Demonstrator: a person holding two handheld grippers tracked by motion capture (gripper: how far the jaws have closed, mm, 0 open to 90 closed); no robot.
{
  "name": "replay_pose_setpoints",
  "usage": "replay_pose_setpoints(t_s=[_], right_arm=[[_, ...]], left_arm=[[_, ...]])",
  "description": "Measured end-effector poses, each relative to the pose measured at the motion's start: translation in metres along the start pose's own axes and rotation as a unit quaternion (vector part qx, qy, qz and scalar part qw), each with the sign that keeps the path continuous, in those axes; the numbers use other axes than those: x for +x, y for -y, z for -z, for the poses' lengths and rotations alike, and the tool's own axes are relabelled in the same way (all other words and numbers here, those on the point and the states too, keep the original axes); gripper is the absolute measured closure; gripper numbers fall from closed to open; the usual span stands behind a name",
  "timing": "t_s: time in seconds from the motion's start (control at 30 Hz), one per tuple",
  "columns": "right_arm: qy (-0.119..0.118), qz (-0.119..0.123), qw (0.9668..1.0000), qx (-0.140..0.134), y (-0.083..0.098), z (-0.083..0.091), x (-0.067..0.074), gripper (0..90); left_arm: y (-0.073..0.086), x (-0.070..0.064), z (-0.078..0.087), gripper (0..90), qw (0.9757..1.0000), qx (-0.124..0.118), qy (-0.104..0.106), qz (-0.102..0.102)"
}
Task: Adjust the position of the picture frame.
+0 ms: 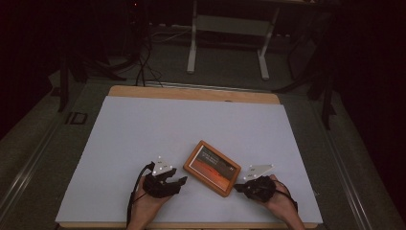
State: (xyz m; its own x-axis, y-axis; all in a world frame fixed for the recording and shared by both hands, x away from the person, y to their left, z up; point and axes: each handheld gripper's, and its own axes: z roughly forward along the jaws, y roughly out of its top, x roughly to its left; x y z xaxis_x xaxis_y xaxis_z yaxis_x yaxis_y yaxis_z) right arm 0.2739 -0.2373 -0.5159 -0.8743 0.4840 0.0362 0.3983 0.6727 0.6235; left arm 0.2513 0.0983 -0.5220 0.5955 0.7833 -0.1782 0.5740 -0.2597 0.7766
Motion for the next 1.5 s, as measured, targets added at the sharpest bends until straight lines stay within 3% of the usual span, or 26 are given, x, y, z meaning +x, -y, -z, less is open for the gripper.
replay_pose_setpoints(t_s=[0.17,0.27,0.43,0.67,0.83,0.93,1.03,1.17,1.33,1.5], right_arm=[[0.026,-0.025,0.9985,-0.04,-0.014,0.012,-0.024,76.1],[0.032,-0.035,0.9978,-0.047,-0.026,0.006,-0.038,67.0],[0.018,-0.055,0.9967,-0.056,-0.04,-0.011,-0.055,56.3],[-0.004,-0.057,0.9969,-0.054,-0.05,-0.029,-0.063,48.3],[-0.022,-0.058,0.9965,-0.055,-0.052,-0.032,-0.065,45.5],[-0.033,-0.055,0.9964,-0.054,-0.052,-0.033,-0.066,45.7],[-0.044,-0.049,0.9964,-0.054,-0.053,-0.034,-0.064,45.5],[-0.044,-0.045,0.9964,-0.058,-0.054,-0.035,-0.063,45.5],[-0.043,-0.042,0.9961,-0.065,-0.057,-0.032,-0.063,45.2],[-0.047,-0.035,0.9956,-0.073,-0.062,-0.027,-0.064,42.2]], left_arm=[[-0.004,-0.004,-0.009,42.8,0.9997,-0.001,0.016,0.02],[-0.006,-0.004,-0.015,40.6,0.999,-0.004,0.026,0.036],[-0.007,-0.003,-0.02,37.3,0.9972,-0.005,0.039,0.063],[-0.012,-0.005,-0.029,33.5,0.9945,0.003,0.063,0.084],[-0.016,0.001,-0.034,30.9,0.9893,-0.002,0.086,0.117],[-0.018,0.004,-0.035,31.7,0.9875,-0.009,0.09,0.129],[-0.023,0.003,-0.035,33.1,0.9887,-0.007,0.075,0.13],[-0.031,0.003,-0.034,44.7,0.9913,-0.002,0.046,0.124],[-0.039,0.002,-0.029,49.6,0.9915,-0.009,0.054,0.118],[-0.052,-0.005,-0.024,53.7,0.9939,-0.018,0.056,0.094]])
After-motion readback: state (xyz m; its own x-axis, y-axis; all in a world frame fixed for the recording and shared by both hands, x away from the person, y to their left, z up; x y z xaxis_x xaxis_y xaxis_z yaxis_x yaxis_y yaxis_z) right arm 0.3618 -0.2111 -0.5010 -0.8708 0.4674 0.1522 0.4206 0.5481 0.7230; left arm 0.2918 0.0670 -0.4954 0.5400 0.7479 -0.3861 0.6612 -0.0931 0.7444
